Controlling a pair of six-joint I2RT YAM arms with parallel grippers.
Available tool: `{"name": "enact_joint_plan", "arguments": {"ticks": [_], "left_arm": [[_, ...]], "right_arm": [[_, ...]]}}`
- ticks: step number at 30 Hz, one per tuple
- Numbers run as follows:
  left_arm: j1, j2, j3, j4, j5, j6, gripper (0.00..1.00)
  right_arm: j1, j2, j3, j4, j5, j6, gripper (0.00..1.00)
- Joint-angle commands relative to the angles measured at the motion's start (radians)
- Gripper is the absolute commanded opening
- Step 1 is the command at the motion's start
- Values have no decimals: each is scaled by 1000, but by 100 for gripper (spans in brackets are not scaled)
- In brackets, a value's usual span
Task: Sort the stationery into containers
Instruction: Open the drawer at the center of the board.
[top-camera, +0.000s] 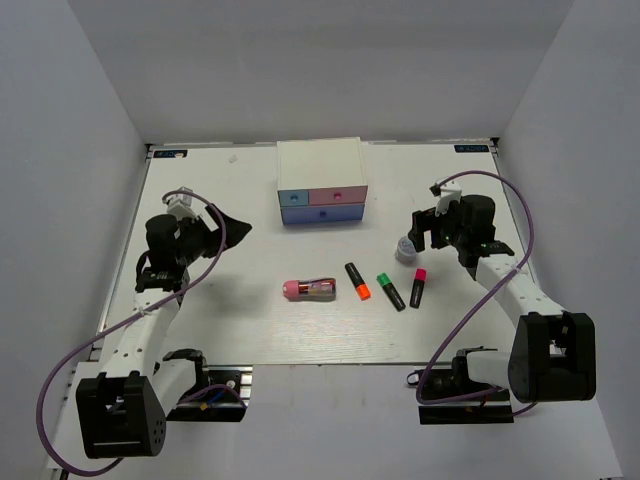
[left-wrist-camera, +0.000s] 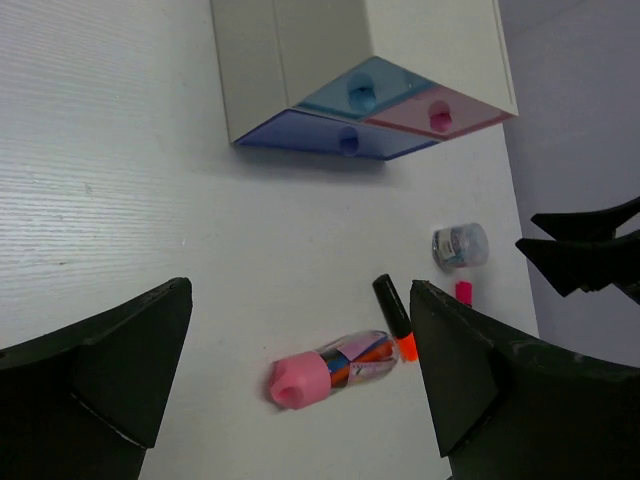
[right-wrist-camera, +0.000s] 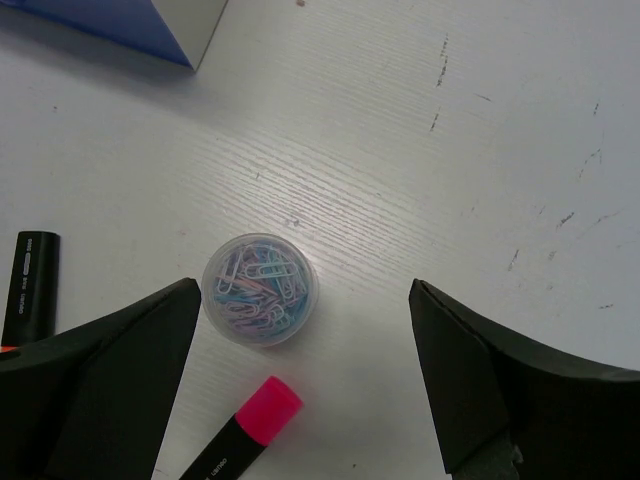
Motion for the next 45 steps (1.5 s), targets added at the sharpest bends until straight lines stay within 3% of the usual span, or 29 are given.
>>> {"name": "enact_joint_plan", "arguments": {"ticks": [1, 14, 18, 19, 23, 26, 28, 36, 41, 45], "left_arm": [[0, -12, -6, 25, 96, 10, 100], [20, 27, -74, 191, 191, -126, 100], [20, 51, -94, 269, 243, -148, 100], [20, 51, -94, 278, 244, -157, 100], [6, 51, -85, 219, 244, -131, 100], [6, 51, -97, 163, 244, -108, 100], [6, 28, -127, 151, 234, -108, 100], [-3, -8, -152, 142, 187, -119, 100], [-13, 21, -152, 151, 178, -128, 95], [-22, 30, -152, 151, 178, -128, 94]], "right_arm": [[-1, -5, 37, 5, -3, 0, 91], [-2, -57, 50, 1, -121, -137, 91], [-1, -36, 89, -20, -193, -106, 70], [-2, -34, 103, -23, -242, -92, 70], [12, 7, 137, -75, -403, 26, 66], [33, 45, 131, -40, -441, 184, 57], [55, 65, 123, 37, -441, 276, 57], [208, 119, 123, 232, -334, 433, 58], [265, 220, 147, 374, -254, 732, 50], [302, 297, 178, 411, -179, 910, 53]]}}
